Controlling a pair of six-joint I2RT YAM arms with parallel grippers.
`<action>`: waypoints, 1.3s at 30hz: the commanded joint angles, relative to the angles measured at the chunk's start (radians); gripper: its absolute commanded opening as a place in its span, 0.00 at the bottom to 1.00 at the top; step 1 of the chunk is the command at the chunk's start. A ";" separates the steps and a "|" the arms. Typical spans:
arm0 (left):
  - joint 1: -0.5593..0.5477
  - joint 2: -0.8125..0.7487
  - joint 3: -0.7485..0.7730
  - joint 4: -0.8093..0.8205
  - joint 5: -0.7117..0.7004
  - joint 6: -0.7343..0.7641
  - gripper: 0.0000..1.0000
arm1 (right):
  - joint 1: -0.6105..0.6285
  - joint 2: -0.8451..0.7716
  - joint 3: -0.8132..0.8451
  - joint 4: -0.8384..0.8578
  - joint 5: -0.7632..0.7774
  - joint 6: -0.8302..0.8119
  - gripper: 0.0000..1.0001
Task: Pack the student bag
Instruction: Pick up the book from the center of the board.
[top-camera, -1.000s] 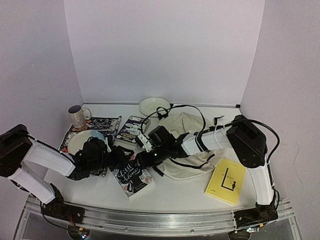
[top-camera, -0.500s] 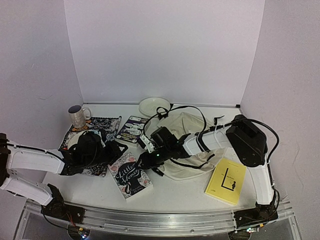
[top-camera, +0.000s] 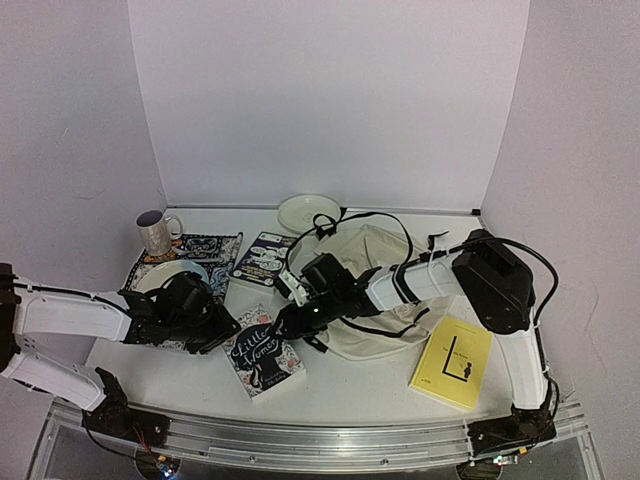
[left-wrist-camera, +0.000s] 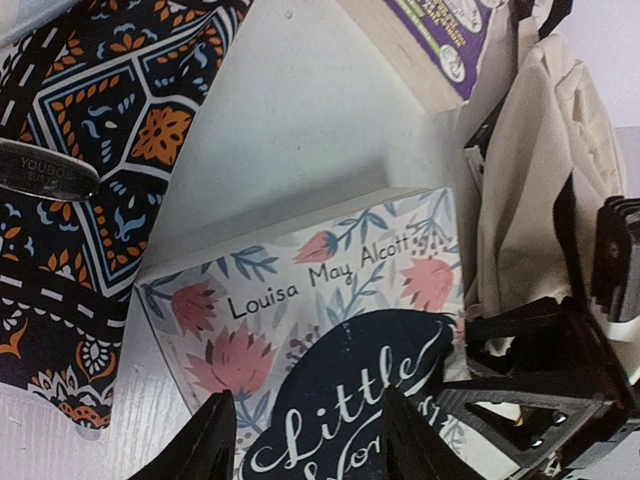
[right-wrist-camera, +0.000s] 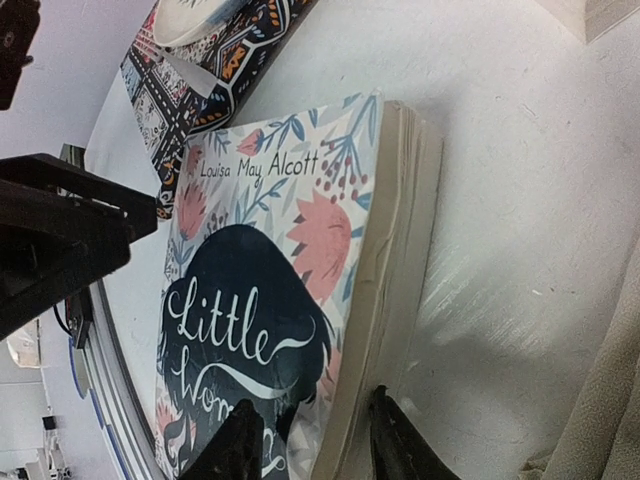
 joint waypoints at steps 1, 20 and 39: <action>-0.001 0.063 0.033 -0.015 0.048 0.004 0.52 | 0.000 0.006 0.030 -0.007 -0.057 0.002 0.34; -0.015 0.167 0.059 0.178 0.137 0.009 0.49 | 0.004 -0.030 0.067 -0.018 -0.141 -0.003 0.02; -0.014 -0.087 -0.033 0.078 -0.031 -0.041 0.75 | -0.031 -0.265 -0.092 0.051 -0.023 0.011 0.00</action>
